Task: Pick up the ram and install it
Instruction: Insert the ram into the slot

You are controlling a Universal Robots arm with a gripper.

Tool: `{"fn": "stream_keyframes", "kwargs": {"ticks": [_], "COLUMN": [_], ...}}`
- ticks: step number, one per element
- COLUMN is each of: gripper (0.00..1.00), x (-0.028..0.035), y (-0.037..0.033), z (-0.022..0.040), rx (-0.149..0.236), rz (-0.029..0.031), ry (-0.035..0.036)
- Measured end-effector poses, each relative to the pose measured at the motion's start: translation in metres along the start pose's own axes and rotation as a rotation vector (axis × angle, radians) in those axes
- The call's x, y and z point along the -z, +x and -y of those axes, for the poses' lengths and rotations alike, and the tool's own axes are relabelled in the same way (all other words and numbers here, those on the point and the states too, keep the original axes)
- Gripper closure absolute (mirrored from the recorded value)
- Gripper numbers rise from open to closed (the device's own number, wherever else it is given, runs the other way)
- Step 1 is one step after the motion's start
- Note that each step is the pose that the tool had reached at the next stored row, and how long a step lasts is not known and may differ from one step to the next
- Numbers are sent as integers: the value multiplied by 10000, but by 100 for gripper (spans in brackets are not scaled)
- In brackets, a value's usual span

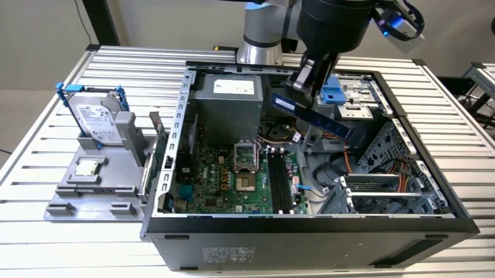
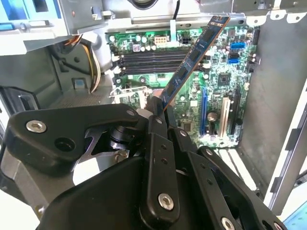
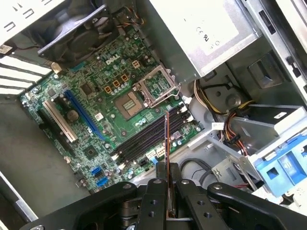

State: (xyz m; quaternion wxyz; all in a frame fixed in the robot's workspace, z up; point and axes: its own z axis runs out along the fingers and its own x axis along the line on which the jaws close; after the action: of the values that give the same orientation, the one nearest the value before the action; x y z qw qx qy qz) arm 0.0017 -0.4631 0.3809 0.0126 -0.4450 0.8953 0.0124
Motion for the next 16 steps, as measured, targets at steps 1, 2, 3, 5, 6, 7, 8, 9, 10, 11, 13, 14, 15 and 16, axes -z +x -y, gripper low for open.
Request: {"fn": "stream_keyframes", "kwargs": {"ticks": [1, 2, 3, 5, 6, 7, 8, 9, 10, 11, 13, 14, 15, 16], "gripper": [100, 100, 100, 100, 100, 100, 100, 100, 100, 100, 100, 100, 100, 100], "x": [0, -1, -1, -2, -2, -3, -3, -3, -3, -4, -5, -5, -5, -6], "y": [0, 0, 0, 0, 0, 0, 0, 0, 0, 0, 0, 0, 0, 0], "z": [0, 0, 0, 0, 0, 0, 0, 0, 0, 0, 0, 0, 0, 0], "rx": [-112, -231, -336, -565, -674, -779, -888, -1005, -1103, -1206, -1408, -1508, -1608, -1713], "rz": [2, 2, 3, 6, 8, 9, 10, 11, 12, 13, 15, 17, 18, 19], "ry": [4, 8, 12, 19, 23, 26, 30, 34, 37, 40, 47, 51, 54, 58]}}
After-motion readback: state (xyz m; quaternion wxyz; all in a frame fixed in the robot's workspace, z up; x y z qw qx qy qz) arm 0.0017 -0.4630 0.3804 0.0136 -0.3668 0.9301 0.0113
